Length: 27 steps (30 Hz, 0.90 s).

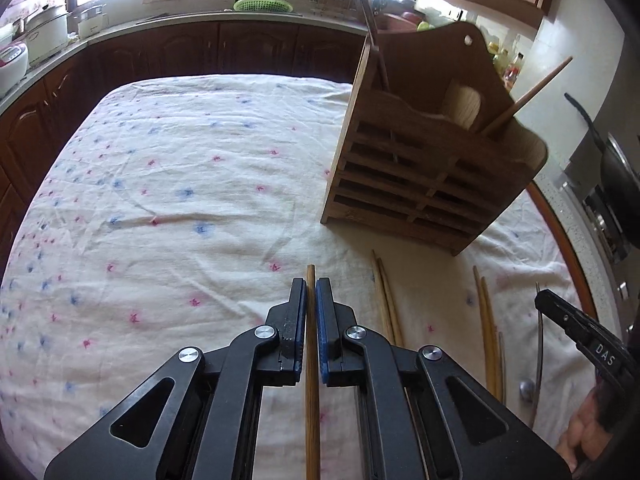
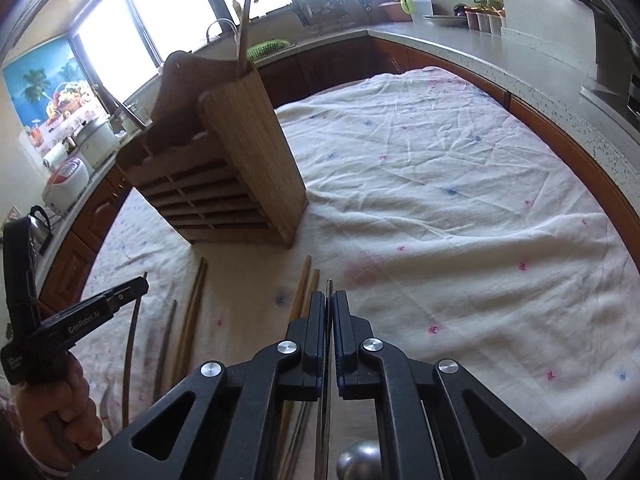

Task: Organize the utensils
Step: 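Lift both chopsticks upright and insert them into the wooden holder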

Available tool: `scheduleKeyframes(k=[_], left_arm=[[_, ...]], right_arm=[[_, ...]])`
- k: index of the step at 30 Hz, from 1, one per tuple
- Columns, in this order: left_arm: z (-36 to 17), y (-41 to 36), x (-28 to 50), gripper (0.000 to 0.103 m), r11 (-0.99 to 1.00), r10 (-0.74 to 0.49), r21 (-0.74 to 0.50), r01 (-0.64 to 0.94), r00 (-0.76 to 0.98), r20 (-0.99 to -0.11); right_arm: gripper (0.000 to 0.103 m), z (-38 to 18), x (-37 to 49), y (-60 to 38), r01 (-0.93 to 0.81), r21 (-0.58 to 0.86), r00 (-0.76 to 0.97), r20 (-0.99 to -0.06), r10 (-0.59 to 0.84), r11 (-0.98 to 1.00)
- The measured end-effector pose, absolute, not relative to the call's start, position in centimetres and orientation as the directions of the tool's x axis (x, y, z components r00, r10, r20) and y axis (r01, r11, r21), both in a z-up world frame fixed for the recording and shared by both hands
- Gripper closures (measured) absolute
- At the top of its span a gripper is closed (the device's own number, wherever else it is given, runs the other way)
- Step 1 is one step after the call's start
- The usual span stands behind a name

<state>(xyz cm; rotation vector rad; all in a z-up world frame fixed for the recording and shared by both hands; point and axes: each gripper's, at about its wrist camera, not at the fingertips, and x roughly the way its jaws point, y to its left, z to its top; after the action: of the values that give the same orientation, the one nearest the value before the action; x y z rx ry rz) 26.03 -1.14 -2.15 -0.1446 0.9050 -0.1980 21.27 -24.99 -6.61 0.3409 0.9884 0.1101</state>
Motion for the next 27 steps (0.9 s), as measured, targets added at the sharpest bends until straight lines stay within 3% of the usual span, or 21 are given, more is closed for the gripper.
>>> scheduleKeyframes(k=[11,27], left_arm=[[5.2,3.4,19.0,0.099,0.933,-0.311,-0.342,0.114,0.734,-0.604],[9.0,5.4,13.5,0.099,0.917,-0.326,-0.373,0.143,0.809,-0.490]], right_arm=[[0.099,0.6,18.3,-25.2,-0.041,0.426,0.659,-0.669,0.345,0.904],[0.099,6.4,15.5,-25.9,-0.111,0.438,0.752,-0.550,0.363,0.892]])
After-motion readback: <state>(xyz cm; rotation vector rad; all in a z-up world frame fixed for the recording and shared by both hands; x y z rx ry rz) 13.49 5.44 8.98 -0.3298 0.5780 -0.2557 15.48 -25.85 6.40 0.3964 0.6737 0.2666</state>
